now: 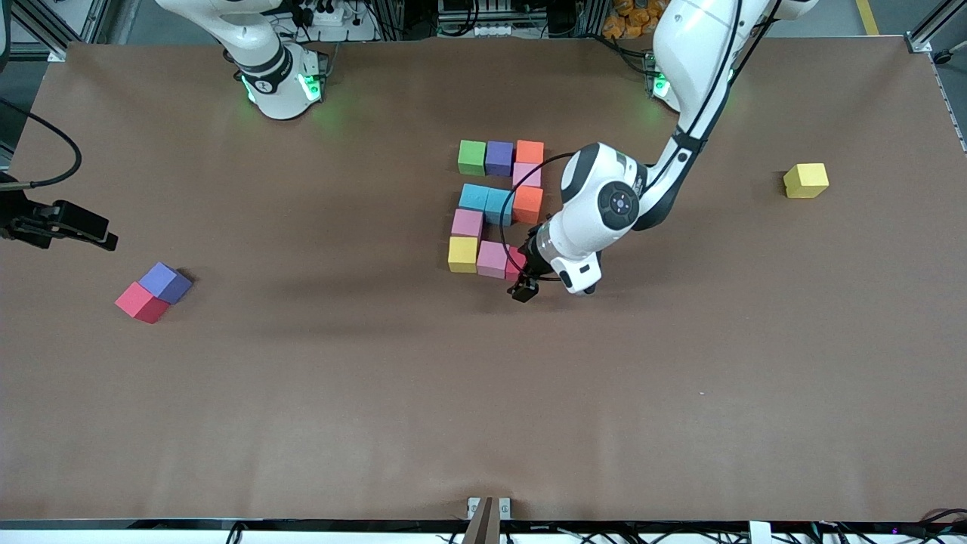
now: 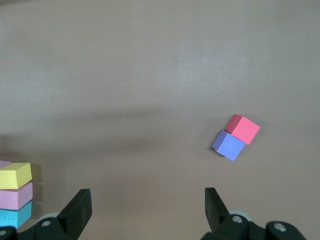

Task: Form number 2 with 11 blocks
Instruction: 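Open the left gripper and lift it away from the red cube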

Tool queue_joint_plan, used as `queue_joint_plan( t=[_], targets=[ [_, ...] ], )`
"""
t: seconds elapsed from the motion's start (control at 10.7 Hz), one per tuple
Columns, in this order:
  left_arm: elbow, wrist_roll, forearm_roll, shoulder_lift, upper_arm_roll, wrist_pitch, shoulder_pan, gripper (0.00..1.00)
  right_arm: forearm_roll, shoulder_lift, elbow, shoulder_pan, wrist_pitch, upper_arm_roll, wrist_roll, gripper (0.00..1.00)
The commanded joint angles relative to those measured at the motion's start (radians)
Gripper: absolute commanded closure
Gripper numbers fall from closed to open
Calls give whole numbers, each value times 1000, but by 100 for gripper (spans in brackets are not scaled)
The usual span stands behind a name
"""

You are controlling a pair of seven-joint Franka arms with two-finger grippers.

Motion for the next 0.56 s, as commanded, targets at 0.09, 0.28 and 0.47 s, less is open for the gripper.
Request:
queue_joint_plan(
  t=[0.09, 0.28, 0.47],
  targets=[
    [-8, 41, 292, -147, -16, -163, 50, 0, -5, 0, 14, -12, -8, 23, 5, 0],
    [-2, 316, 325, -249, -83, -310, 166, 0, -5, -1, 14, -13, -8, 21, 2, 0],
    [-2, 565, 336, -345, -134, -425, 284, 0, -4, 0, 15, -16, -7, 21, -4, 0]
  ],
)
